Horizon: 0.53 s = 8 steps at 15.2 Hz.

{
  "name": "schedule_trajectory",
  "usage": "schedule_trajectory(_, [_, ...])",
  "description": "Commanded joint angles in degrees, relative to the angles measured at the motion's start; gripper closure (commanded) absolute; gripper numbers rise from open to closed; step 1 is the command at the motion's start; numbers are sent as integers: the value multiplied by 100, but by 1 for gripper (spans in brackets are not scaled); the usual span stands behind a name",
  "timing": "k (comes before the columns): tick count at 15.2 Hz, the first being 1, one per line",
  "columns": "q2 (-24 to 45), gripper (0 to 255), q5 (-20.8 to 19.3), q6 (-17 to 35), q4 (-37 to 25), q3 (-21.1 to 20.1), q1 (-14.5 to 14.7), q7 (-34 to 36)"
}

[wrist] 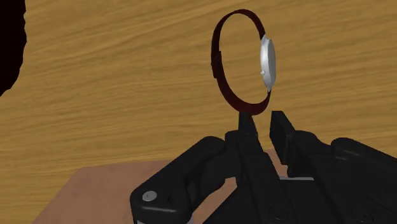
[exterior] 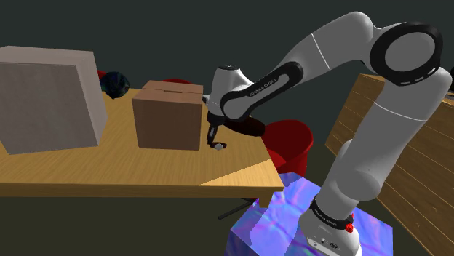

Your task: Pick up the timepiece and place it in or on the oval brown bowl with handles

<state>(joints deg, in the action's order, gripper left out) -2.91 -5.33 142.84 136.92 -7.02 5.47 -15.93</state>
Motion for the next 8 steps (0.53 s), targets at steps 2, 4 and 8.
schedule_trajectory(2, [1,255,14,-256,43,-10,10,-7])
schedule_trajectory(4, [-10,255,12,-284,28,-37,33,46])
schedule_trajectory(8, [-69,0,19,-235,-10,-15,17,27])
